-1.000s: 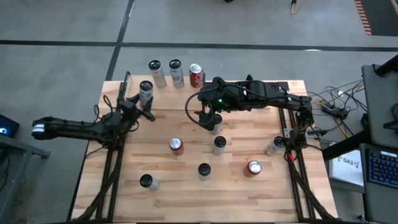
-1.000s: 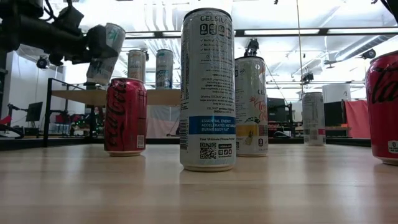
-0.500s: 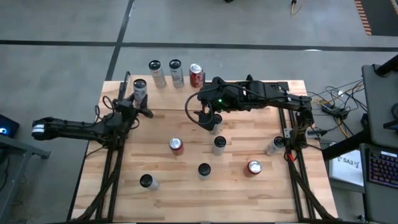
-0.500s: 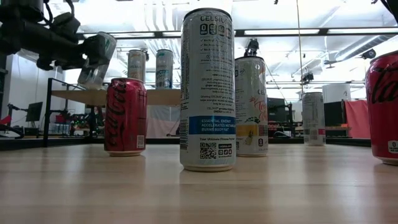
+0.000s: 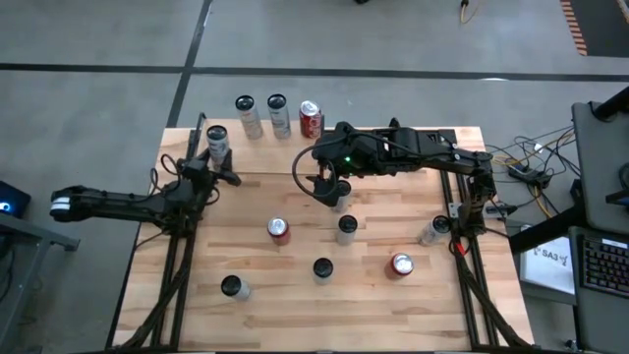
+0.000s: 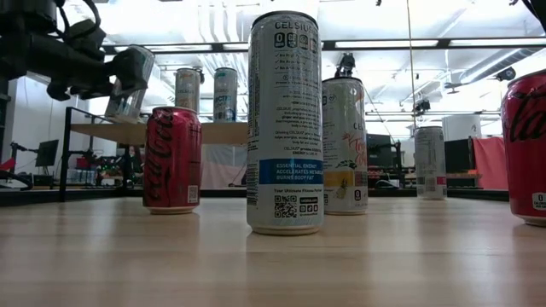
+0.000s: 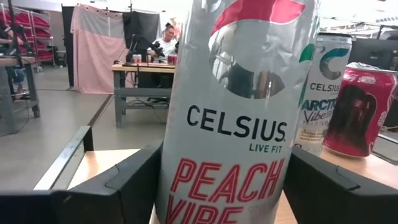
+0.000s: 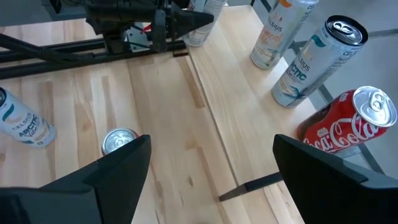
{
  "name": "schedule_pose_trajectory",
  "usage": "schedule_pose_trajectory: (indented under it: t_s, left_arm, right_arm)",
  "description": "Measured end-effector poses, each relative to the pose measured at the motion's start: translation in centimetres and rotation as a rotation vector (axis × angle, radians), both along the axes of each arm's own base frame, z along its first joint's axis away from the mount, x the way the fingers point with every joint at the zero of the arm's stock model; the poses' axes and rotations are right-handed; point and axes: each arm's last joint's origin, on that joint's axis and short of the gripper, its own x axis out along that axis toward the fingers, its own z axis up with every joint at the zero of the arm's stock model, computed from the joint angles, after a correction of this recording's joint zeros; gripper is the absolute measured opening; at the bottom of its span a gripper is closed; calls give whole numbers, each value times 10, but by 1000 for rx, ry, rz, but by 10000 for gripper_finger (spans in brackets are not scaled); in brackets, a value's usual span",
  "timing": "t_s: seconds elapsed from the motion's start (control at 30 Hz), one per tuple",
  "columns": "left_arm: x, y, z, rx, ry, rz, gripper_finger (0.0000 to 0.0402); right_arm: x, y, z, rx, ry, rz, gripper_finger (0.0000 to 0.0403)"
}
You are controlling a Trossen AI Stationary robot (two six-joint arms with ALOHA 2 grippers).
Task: Place canned beverage on shelf
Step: Put the bottom left white pink soda can on the shelf
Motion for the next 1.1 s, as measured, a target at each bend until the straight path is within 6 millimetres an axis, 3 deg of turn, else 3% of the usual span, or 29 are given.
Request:
schedule_pose_trajectory:
  t_s: [0.47, 1.1]
  left_arm:
    - [0, 1, -3, -1, 23, 14, 293]
    - [0, 6, 18, 12, -14, 62, 294]
  right_arm:
    - [0, 0, 0, 0, -1, 0, 327]
    - [0, 0, 0, 3, -2, -2, 327]
